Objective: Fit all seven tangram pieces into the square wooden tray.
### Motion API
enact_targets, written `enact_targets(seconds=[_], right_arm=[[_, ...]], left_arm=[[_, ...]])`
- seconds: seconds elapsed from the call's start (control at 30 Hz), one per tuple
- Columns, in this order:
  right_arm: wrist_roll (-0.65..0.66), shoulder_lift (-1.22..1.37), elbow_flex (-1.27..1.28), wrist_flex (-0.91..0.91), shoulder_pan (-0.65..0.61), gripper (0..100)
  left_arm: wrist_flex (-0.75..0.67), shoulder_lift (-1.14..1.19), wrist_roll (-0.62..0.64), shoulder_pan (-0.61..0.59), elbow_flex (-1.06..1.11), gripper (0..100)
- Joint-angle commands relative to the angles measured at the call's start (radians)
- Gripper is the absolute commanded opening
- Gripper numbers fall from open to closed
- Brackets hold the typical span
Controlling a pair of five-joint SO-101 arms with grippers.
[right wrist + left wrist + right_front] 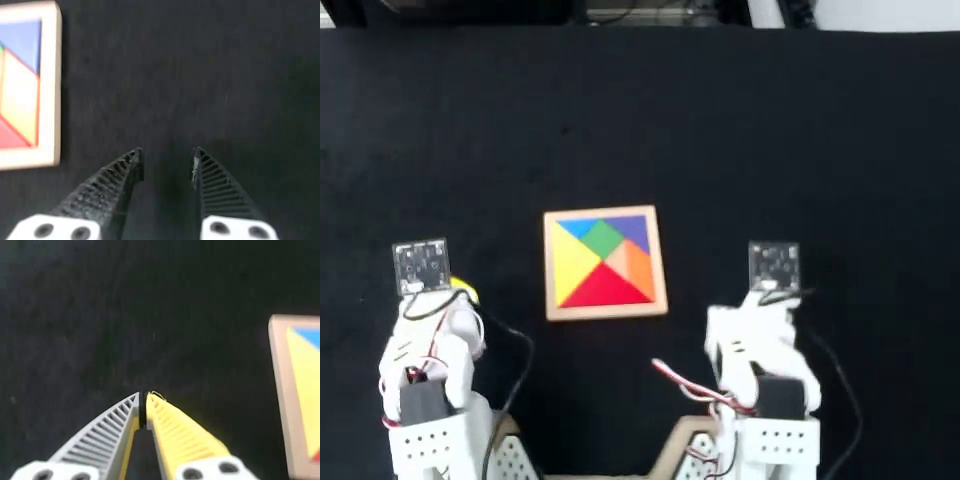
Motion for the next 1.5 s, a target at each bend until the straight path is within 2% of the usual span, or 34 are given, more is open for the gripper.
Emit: enact_targets(seconds=[0.0,0.07,0.77,0.83,0.97,1.03,1.17,1.37,1.4,1.47], right_arm=[[0.003,-0.058,-0.001,0.061,0.015,16.2],[0.005,-0.059,-0.001,0.063,0.015,16.2],[0.006,-0.062,-0.001,0.064,0.014,16.6],[0.006,-0.062,-0.001,0.064,0.014,16.6],[0.006,-0.061,-0.001,0.064,0.011,16.6],[0.006,-0.061,-0.001,0.064,0.012,16.6],[0.006,-0.061,-0.001,0.064,0.014,16.6],[0.006,-0.061,-0.001,0.064,0.014,16.6],[0.006,-0.061,-0.001,0.064,0.014,16.6],[0.006,-0.062,-0.001,0.064,0.014,16.6]], left_arm=[[0.164,-0.005,-0.008,0.024,0.019,3],[0.244,-0.006,-0.003,0.059,0.018,3],[0.235,-0.003,-0.009,0.082,0.019,3],[0.235,-0.003,-0.009,0.082,0.019,9],[0.233,-0.003,-0.002,0.073,0.019,27],[0.233,-0.003,-0.002,0.073,0.019,31],[0.233,-0.002,-0.002,0.077,0.019,26],[0.233,0.000,-0.006,0.081,0.019,4],[0.233,0.000,-0.006,0.081,0.019,2],[0.233,0.000,-0.006,0.081,0.019,5]])
